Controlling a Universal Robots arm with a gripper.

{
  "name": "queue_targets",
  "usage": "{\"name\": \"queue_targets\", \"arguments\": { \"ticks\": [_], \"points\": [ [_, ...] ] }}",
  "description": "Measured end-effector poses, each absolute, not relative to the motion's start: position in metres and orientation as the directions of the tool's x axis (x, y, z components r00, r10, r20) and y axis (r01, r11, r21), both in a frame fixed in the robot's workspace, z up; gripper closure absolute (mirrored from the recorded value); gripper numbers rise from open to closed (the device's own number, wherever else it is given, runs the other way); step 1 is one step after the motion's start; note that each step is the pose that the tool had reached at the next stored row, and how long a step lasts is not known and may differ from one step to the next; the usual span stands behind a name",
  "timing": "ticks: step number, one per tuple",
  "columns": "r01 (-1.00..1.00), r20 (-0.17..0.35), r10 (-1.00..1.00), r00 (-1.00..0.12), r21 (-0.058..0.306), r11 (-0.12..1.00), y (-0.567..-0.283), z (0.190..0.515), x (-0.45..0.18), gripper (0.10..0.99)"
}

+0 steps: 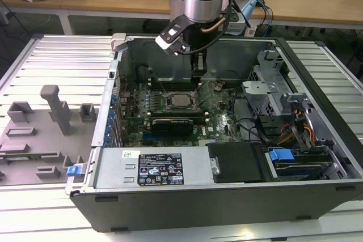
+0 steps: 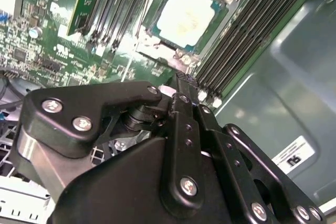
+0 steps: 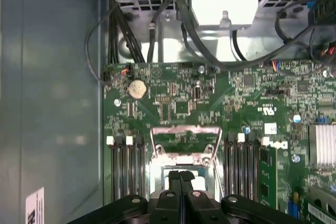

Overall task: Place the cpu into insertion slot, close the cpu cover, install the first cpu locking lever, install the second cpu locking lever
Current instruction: 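Close the cpu cover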

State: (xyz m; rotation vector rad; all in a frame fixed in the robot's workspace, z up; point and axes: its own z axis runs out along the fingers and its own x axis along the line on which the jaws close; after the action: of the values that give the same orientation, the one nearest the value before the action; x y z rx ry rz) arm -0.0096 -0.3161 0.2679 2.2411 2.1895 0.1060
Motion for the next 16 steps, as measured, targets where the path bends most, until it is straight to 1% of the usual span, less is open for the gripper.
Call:
{"name": "queue_targets", "arguments": {
  "ticks": [8,16],
  "points": [
    [0.998,0.044,0.999,0.022,0.051,-0.024,-0.316,0.268,0.040,0.980],
    [0.998,0.044,0.999,0.022,0.051,-0.024,-0.318,0.260,0.046,0.980]
  ]
}}
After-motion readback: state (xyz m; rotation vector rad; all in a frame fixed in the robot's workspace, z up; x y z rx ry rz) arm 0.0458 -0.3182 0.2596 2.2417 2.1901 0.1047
